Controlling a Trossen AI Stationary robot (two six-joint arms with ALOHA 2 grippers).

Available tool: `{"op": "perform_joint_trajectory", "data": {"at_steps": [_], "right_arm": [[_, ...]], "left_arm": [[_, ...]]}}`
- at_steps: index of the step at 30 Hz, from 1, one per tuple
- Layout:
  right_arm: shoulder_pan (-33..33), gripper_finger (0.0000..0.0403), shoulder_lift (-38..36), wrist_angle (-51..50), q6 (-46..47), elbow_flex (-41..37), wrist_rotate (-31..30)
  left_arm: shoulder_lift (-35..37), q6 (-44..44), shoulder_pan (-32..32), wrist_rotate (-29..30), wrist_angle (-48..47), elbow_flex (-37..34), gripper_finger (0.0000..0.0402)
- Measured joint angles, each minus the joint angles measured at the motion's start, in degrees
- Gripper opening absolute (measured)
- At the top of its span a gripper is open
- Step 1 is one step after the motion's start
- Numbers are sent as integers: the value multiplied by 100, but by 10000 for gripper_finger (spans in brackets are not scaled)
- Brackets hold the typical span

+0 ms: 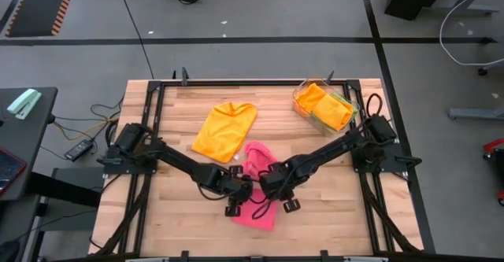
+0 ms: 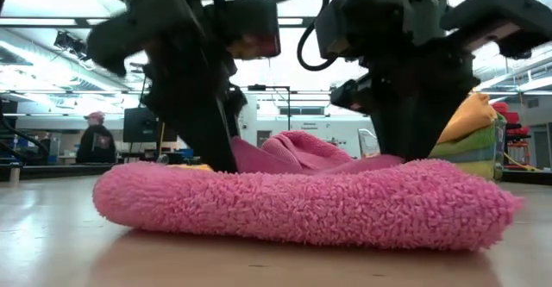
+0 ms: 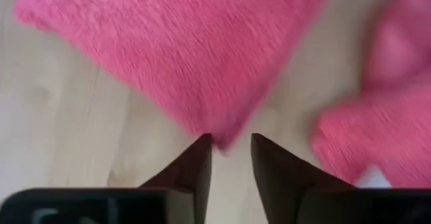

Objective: Fold microfiber towels
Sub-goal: Fold the left pink towel, then fold the right pink towel

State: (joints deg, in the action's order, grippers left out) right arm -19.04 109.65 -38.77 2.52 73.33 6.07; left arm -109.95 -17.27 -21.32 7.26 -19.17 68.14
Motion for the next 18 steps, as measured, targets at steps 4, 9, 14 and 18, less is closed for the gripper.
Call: {"op": "perform_joint_trajectory", "data": {"at_steps": [4,9,14,18], "right_arm": [[127,135,-290,-653,-22,130,-9],[210,146,-902,-545,82,112,-115],[-65,147,-1095,865,1020,-295,-448],[-41,149,-991,1524,2116,-704,-510]], "left_arm": [[361,84,0,2,-441,0,213],[745,108,-97,4,-846,0,240],[758,8,-424,7,-710,0,235],[599,-601,-459,-27,-493,2,219]]}}
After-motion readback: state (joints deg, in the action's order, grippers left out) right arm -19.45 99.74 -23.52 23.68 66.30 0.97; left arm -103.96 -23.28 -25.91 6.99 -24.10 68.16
